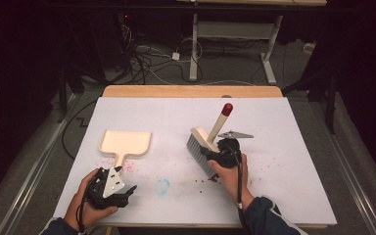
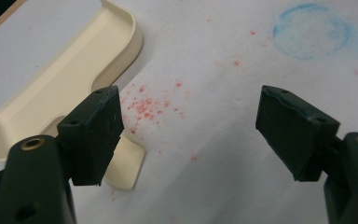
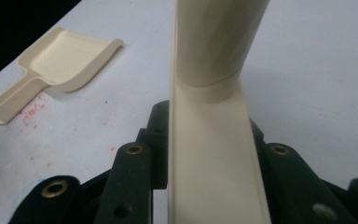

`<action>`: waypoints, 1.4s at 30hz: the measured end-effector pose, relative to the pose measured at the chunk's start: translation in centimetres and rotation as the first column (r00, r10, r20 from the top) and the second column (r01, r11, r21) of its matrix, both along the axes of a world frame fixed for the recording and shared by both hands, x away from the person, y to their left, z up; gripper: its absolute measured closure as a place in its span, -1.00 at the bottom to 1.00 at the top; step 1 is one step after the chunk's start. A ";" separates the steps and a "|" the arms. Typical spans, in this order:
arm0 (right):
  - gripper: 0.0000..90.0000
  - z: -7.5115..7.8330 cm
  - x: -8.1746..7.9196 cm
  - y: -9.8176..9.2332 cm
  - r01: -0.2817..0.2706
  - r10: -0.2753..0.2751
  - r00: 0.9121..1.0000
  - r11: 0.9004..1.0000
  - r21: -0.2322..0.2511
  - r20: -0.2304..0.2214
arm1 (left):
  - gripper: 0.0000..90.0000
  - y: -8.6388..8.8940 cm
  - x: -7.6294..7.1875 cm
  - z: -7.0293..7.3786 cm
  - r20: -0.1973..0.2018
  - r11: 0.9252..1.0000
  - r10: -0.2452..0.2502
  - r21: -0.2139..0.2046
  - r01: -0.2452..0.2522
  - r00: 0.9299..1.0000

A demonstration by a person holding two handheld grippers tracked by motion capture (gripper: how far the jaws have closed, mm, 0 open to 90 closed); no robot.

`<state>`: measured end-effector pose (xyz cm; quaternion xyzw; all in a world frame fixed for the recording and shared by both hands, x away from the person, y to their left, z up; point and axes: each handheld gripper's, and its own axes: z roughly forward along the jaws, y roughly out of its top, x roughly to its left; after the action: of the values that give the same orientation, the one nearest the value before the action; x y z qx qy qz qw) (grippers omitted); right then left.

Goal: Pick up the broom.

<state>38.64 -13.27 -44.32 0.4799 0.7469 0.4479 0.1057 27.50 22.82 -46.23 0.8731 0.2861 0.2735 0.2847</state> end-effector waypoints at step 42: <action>0.49 0.3 -4.6 -3.3 -0.671 0.692 0.721 0.704 -0.233 0.015 | -0.51 -0.1 -0.2 0.0 0.018 1.000 -0.004 0.025 0.003 1.000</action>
<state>33.99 -16.53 -44.06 0.1323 0.9080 0.3971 0.0205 27.34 22.68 -46.22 0.8746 0.2786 0.2842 0.2769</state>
